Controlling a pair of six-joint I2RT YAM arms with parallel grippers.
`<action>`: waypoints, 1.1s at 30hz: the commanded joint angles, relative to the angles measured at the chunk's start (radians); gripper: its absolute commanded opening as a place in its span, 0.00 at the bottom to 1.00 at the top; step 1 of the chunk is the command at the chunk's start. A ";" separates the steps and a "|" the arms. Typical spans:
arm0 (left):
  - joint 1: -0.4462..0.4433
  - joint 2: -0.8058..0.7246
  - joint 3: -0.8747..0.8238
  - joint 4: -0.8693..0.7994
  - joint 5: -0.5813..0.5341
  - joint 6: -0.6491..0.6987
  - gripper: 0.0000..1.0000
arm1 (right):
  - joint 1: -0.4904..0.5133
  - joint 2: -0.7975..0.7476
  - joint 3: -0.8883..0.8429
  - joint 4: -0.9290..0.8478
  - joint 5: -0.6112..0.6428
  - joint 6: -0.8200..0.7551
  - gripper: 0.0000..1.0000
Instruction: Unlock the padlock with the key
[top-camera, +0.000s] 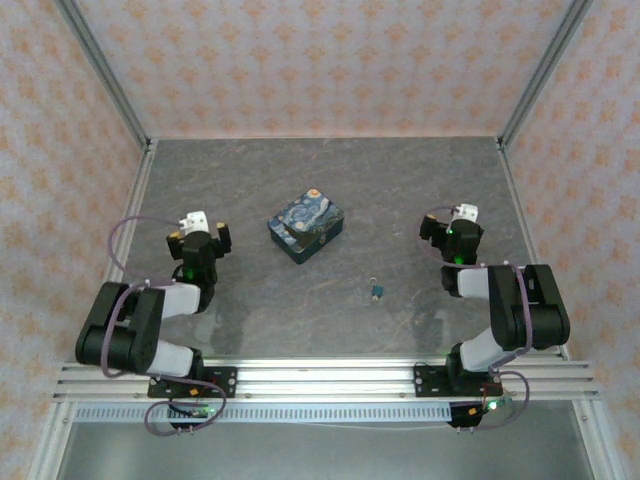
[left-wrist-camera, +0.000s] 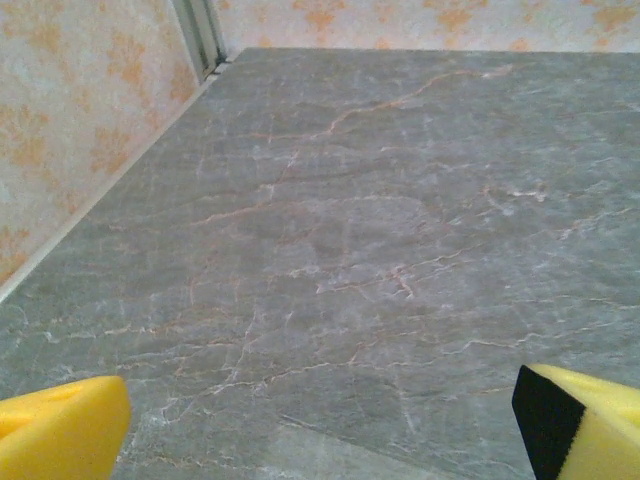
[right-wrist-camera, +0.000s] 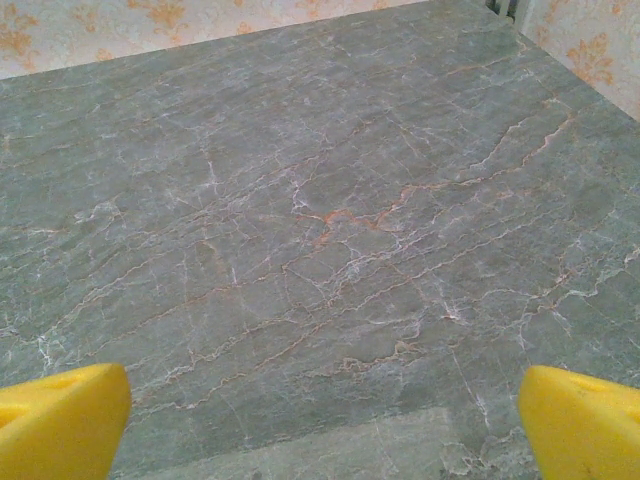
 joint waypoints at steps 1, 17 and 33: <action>0.014 0.026 0.029 0.047 0.046 -0.032 1.00 | -0.004 0.001 0.011 -0.003 -0.011 0.009 0.99; 0.006 0.051 0.106 -0.056 0.060 -0.003 1.00 | -0.004 -0.003 0.010 -0.001 -0.011 0.008 0.99; 0.004 0.052 0.106 -0.055 0.060 -0.002 1.00 | -0.003 -0.001 0.009 -0.002 -0.011 0.008 0.99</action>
